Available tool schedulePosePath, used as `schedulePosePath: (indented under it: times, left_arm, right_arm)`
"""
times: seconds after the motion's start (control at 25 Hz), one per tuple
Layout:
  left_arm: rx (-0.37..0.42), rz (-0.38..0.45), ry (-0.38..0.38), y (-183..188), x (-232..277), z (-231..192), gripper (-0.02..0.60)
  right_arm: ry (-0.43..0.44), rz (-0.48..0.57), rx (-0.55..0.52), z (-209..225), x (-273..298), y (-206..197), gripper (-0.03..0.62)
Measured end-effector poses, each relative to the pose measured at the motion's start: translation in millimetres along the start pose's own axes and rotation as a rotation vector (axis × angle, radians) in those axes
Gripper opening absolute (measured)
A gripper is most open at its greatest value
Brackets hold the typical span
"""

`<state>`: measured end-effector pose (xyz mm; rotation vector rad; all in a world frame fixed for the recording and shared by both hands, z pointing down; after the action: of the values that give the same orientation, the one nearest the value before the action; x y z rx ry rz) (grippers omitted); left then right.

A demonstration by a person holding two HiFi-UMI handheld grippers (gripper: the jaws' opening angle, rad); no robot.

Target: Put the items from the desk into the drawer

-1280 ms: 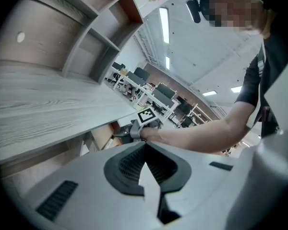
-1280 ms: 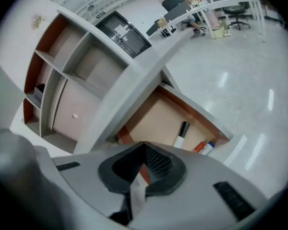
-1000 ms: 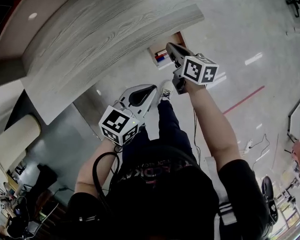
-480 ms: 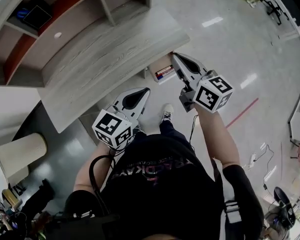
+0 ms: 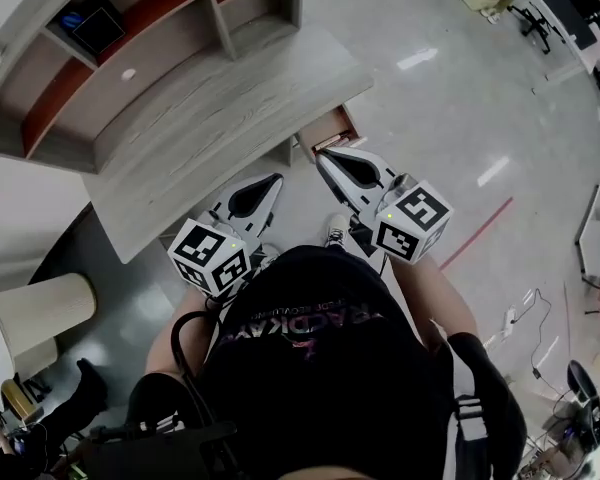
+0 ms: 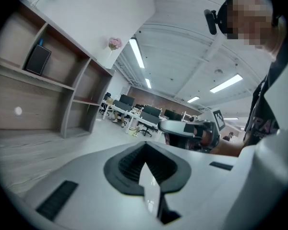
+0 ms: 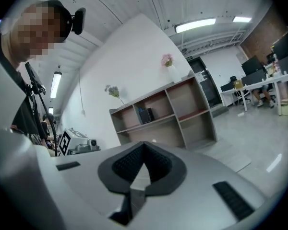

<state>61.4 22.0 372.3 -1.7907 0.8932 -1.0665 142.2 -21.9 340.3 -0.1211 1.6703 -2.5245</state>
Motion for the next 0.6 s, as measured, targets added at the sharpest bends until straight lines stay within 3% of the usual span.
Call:
schedulePosePath:
  times: [0.24, 0.6]
  left_arm:
    - [-0.031, -0.013, 0.011, -14, -12, 4, 0.009]
    - [-0.031, -0.035, -0.003, -16, -9, 4, 0.009]
  right_arm:
    - [0.041, -0.057, 0.066, -34, 8, -45, 0.018]
    - [0.051, -0.056, 0.117, -33, 12, -53, 0.017]
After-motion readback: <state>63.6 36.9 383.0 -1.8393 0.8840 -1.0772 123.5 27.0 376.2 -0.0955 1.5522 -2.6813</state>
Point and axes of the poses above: the fingertips, and each gripper's own axes: x forward along the fingers, z to its right, y out of its top, the point moved 2 cm from there along -x, backward along the fingers, and after that the axes turned 15 degrees about y, right-handed, at the moved point
